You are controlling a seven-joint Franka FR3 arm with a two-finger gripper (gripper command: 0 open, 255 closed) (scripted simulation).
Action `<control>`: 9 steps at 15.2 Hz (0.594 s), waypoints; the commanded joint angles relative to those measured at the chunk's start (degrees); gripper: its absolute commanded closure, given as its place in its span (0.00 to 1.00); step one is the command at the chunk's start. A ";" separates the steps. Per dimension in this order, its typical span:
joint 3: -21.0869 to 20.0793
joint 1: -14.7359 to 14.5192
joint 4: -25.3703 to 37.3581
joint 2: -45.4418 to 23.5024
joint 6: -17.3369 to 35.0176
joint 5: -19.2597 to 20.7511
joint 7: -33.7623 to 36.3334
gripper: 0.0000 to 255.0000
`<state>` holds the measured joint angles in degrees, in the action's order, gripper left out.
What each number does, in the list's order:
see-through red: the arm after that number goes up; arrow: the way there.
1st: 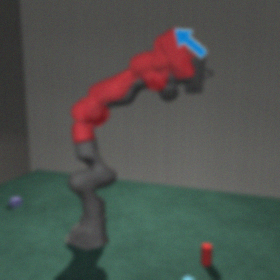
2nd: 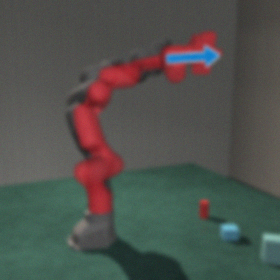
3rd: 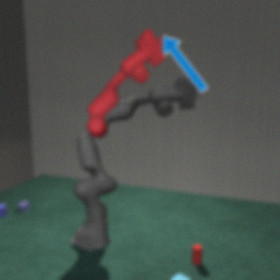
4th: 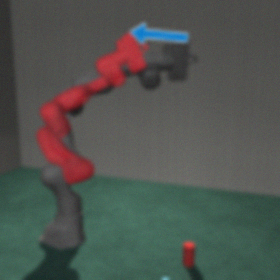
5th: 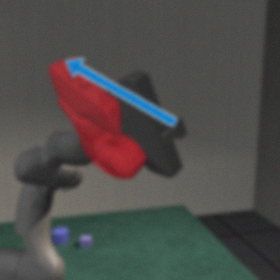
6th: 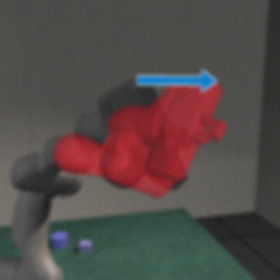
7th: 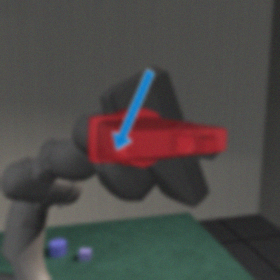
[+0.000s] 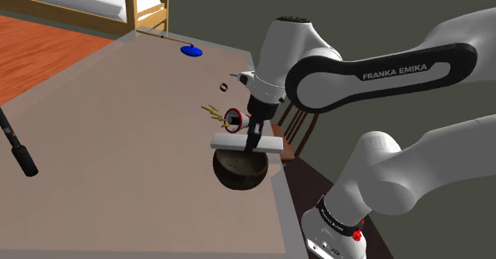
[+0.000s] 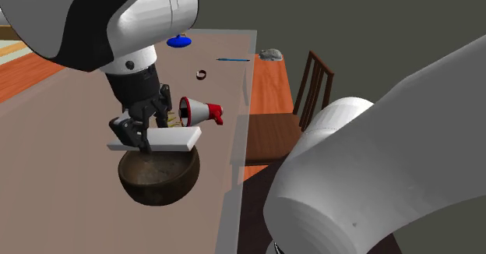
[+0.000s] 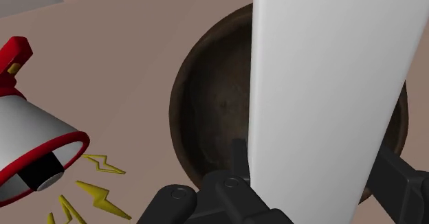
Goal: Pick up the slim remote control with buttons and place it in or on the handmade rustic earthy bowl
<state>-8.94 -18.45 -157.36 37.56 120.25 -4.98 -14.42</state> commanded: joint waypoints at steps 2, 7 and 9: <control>-0.28 -0.03 -1.59 -1.37 3.01 -0.15 0.08 1.00; -0.71 -0.03 -4.03 -3.93 8.00 -0.36 0.19 1.00; -0.75 -0.03 -4.23 -4.18 8.45 -0.37 0.20 1.00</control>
<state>-9.62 -18.47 -161.38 33.75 128.26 -5.33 -14.24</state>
